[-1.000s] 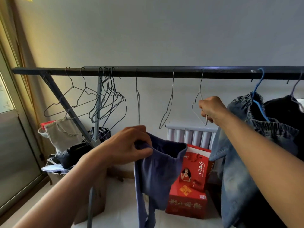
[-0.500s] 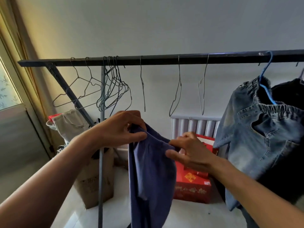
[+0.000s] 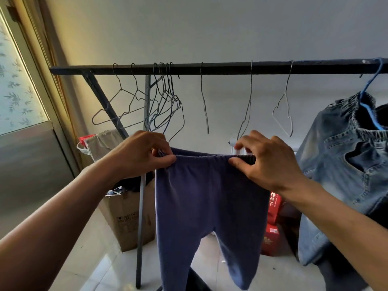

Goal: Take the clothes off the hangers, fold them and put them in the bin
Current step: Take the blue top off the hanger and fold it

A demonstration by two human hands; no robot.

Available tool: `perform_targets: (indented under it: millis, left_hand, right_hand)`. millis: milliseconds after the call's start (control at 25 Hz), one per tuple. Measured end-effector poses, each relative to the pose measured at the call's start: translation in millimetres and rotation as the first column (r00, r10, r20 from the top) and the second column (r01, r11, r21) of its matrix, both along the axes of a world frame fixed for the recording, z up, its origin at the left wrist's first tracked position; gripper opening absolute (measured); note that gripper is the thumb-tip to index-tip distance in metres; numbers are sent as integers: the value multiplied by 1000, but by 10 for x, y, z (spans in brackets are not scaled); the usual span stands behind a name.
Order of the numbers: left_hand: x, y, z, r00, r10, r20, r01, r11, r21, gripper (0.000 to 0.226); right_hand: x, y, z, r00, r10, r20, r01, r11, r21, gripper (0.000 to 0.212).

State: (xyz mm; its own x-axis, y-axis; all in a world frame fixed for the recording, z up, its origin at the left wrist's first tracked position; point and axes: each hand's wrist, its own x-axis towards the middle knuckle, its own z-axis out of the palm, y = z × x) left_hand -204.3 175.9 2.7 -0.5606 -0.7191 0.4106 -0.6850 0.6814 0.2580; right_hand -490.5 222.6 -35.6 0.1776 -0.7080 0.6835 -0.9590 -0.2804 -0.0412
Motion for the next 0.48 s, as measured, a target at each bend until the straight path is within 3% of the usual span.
perform_targets:
  millis: [120,280,360,480]
  left_hand:
    - [-4,4,35,997,48,-59,-51,997,-56,21]
    - [-78,32,75,974,222,-35,-225,958,-178,10]
    - [-109,45,91,973,230,-22,-230,956,-181,23]
    - [-280,70,118,986,164,-19,-164,961,-223,67]
  right_hand:
    - [61,69,139,994,-79,-80,83,996,37,33]
    - [127,67,236,994,-29,-106,27,999,-25,21]
    - [170,46,281,991,-10,-135,3,999,-48,19]
    - [250,33,396,989,2,-151,-10,999,-48,19]
